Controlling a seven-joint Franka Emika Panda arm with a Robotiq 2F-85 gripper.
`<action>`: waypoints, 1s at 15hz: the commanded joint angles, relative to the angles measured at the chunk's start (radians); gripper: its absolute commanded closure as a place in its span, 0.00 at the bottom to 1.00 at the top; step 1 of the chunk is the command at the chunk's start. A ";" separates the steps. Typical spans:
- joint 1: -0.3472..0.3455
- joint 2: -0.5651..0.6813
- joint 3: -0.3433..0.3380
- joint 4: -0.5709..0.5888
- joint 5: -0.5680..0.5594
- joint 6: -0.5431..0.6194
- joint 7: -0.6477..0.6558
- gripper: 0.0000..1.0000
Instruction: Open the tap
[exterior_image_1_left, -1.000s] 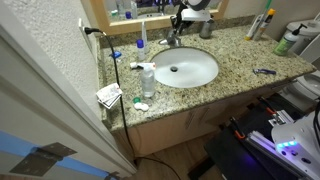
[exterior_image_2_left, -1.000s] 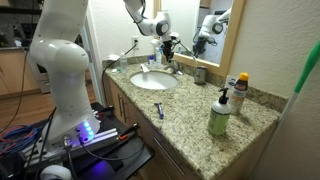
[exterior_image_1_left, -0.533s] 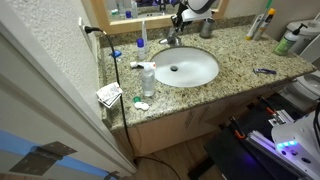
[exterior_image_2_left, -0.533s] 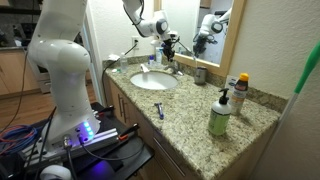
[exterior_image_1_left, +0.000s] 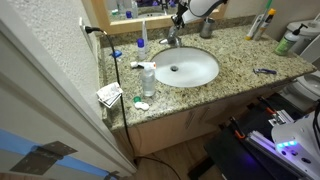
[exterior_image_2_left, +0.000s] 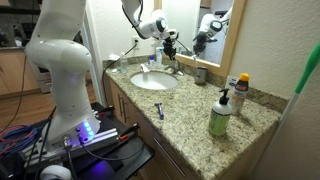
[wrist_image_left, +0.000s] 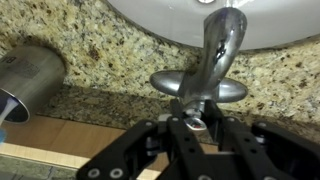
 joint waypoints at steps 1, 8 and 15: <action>-0.018 -0.011 -0.097 -0.046 -0.121 -0.016 0.054 0.93; 0.008 -0.027 -0.138 -0.040 -0.197 0.049 0.248 0.93; 0.049 -0.044 -0.178 -0.075 -0.347 0.094 0.430 0.93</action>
